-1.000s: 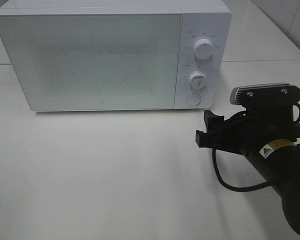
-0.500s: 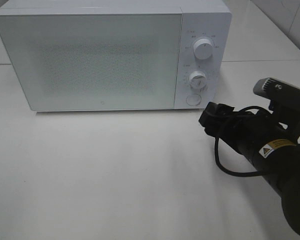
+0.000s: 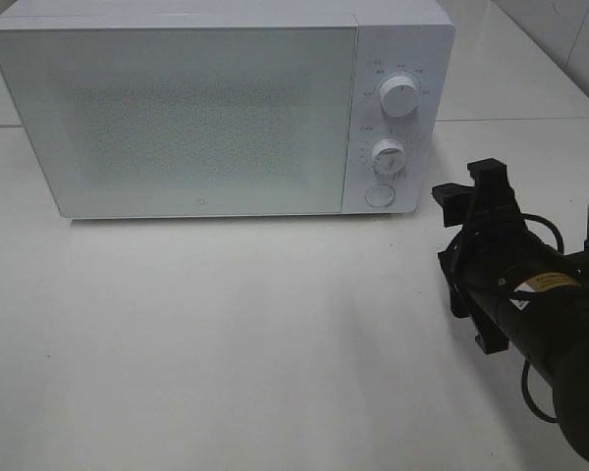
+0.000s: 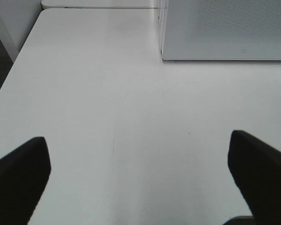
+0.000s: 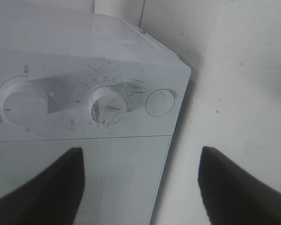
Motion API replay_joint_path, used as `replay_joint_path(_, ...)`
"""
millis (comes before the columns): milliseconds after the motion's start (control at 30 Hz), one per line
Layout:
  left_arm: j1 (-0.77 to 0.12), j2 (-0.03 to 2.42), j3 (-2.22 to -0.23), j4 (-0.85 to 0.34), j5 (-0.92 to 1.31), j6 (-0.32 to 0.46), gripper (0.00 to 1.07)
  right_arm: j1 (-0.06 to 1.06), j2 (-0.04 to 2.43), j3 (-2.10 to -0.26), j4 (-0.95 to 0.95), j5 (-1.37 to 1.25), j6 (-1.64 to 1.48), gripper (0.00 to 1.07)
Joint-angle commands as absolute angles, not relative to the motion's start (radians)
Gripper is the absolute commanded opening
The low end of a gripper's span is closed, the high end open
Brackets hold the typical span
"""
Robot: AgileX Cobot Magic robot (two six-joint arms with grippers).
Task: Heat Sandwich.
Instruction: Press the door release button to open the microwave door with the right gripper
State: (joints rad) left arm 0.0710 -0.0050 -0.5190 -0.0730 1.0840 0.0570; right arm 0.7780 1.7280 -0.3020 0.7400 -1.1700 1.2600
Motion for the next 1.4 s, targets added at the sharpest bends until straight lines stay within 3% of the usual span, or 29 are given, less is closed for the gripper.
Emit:
replay_joint_path(33,0.075,-0.01,-0.518,-0.073,1.071,0.055,0.98,0.782,1.724,-0.308,0.74,-1.169,1.365,0.53)
replay_joint_path(100,0.075,-0.01,-0.518,-0.073,1.071,0.055,0.98,0.782,1.724,-0.308,0.744,-1.138,1.395,0.34)
replay_joint_path(167,0.075,-0.01,-0.518,-0.073,1.071,0.055,0.98,0.782,1.724,-0.308,0.748,-1.132,1.404,0.28)
replay_joint_path(200,0.075,-0.01,-0.518,-0.073,1.071,0.055,0.98,0.782,1.724,-0.308,0.75,-1.123,1.41,0.2)
replay_joint_path(233,0.075,-0.01,-0.518,-0.073,1.071,0.055,0.98,0.782,1.724,-0.308,0.752,-1.109,1.415,0.04)
replay_joint_path(267,0.075,-0.01,-0.518,-0.073,1.071,0.055,0.98,0.782,1.724,-0.308,0.752,-1.104,1.415,0.0)
replay_joint_path(900,0.075,-0.01,-0.518,-0.073,1.071,0.055,0.98,0.763,1.724,-0.312,0.759,-1.086,1.404,0.0)
replay_joint_path(1167,0.075,-0.01,-0.518,-0.073,1.071,0.055,0.98,0.672,1.763,-0.399,0.673,-1.009,1.378,0.0)
replay_joint_path(1400,0.075,-0.01,-0.518,-0.073,1.071,0.055,0.98,0.662,1.848,-0.483,0.644,-0.975,1.404,0.0)
